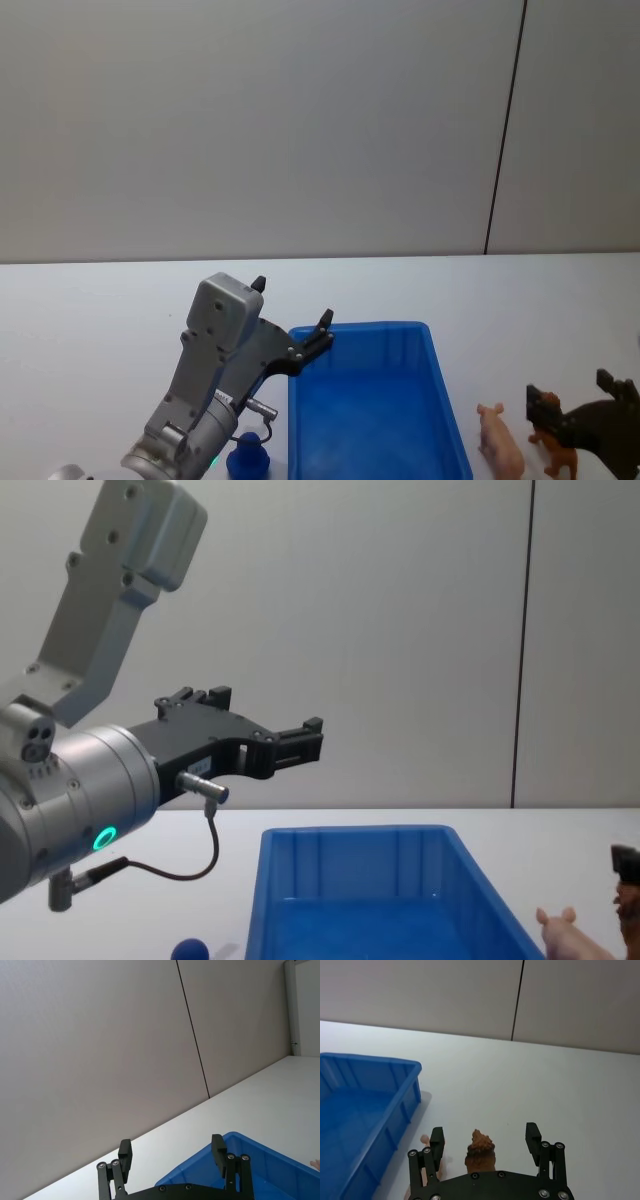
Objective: Pick up the two dolls from the table and place them into the box.
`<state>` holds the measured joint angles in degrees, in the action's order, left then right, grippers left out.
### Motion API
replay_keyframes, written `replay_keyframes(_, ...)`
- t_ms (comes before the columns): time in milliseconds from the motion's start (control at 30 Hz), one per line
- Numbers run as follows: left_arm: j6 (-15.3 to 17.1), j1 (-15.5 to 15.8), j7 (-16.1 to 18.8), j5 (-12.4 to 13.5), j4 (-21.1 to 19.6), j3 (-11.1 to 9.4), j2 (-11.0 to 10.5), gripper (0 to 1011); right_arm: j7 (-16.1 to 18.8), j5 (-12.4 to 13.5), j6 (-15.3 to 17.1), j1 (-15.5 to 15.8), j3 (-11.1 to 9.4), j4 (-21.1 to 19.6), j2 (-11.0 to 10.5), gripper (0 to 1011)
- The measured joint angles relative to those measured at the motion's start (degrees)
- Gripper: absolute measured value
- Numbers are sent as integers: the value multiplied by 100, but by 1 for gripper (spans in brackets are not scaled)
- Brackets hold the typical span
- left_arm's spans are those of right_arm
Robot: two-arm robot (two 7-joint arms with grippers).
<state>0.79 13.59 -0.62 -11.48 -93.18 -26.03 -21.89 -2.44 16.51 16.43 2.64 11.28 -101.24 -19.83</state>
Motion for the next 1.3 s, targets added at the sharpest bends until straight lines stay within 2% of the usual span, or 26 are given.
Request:
replay_keyframes(533,0,0,0,0,0,0,0,1001,-82,38,241,172,-34,115,-8,1001)
replay_keyframes(633,0,0,0,0,0,0,0,1001,-39,64,252,186,-38,177,-1,969)
replay_keyframes(867,0,0,0,0,0,0,0,1001,105,107,256,193,-38,324,22,784)
replay_keyframes(900,0,0,0,0,0,0,0,1001,143,112,256,189,-34,363,30,784)
replay_keyframes(933,0,0,0,0,0,0,0,1001,164,114,255,187,-32,380,34,729)
replay_keyframes(1000,0,0,0,0,0,0,0,1001,198,117,254,183,-28,416,42,691)
replay_keyframes(1033,0,0,0,0,0,0,0,1001,234,118,252,176,-23,452,53,630)
replay_keyframes(1100,0,0,0,0,0,0,0,1001,260,118,250,169,-18,481,61,590)
replay_keyframes(1133,0,0,0,0,0,0,0,1001,284,118,249,161,-13,510,72,534)
replay_keyframes(1300,0,0,0,0,0,0,0,1001,336,116,242,146,-5,565,93,387)
